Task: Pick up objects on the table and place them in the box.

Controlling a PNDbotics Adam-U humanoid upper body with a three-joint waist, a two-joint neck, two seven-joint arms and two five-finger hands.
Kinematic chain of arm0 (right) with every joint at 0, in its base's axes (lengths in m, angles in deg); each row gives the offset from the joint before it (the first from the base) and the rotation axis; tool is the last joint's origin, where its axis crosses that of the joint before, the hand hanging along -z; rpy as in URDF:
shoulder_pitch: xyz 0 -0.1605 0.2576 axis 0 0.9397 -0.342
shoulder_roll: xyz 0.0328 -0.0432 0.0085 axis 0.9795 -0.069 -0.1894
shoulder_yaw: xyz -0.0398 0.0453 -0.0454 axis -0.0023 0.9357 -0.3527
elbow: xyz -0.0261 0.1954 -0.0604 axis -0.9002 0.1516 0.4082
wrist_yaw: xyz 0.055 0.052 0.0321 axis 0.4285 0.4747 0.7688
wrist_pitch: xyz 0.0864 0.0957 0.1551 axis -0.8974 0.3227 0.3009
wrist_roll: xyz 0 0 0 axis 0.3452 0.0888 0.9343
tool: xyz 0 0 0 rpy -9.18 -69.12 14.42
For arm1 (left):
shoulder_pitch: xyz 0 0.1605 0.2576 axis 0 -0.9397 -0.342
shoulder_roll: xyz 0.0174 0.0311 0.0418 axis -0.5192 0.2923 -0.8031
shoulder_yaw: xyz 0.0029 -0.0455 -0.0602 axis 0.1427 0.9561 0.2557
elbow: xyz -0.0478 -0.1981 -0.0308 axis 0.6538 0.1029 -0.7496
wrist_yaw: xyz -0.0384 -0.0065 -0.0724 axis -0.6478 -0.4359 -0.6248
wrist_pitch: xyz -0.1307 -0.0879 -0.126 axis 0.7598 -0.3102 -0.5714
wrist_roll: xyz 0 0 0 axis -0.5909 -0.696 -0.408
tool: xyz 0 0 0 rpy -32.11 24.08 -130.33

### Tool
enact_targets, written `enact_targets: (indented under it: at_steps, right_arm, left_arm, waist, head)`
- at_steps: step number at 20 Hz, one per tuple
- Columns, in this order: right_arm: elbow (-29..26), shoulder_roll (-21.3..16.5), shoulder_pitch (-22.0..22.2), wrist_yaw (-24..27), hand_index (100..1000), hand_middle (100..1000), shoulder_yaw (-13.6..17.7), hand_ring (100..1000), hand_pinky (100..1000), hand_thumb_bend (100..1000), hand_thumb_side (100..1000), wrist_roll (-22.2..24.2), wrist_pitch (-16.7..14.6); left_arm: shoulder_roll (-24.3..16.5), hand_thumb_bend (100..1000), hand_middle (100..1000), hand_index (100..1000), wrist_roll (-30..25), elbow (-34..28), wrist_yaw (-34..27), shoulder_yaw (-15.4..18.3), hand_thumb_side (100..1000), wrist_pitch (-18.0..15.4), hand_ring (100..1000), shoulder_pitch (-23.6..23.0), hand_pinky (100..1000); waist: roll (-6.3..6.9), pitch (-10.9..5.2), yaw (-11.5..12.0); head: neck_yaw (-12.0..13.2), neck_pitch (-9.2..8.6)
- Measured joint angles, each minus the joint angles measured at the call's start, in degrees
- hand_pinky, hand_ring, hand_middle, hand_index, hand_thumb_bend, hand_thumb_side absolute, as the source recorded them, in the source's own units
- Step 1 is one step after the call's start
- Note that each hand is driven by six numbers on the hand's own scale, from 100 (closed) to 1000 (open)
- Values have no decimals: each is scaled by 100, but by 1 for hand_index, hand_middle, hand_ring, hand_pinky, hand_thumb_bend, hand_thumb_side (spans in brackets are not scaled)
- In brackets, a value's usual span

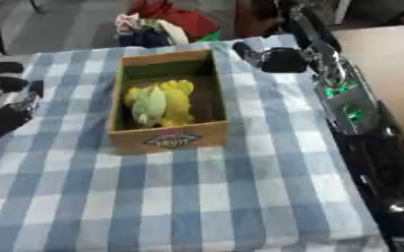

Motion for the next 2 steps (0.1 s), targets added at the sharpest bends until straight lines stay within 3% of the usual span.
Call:
enact_targets:
  at_steps: [2]
  right_arm:
    - [-25, 0, 2, 47, 837, 724, 0, 790, 632, 441, 210, 45, -4]
  left_arm:
    - [1, 333, 750, 758, -60, 40, -28, -63, 187, -52, 716, -30, 752]
  waist:
    - [-2, 0, -5]
  head:
    - [8, 0]
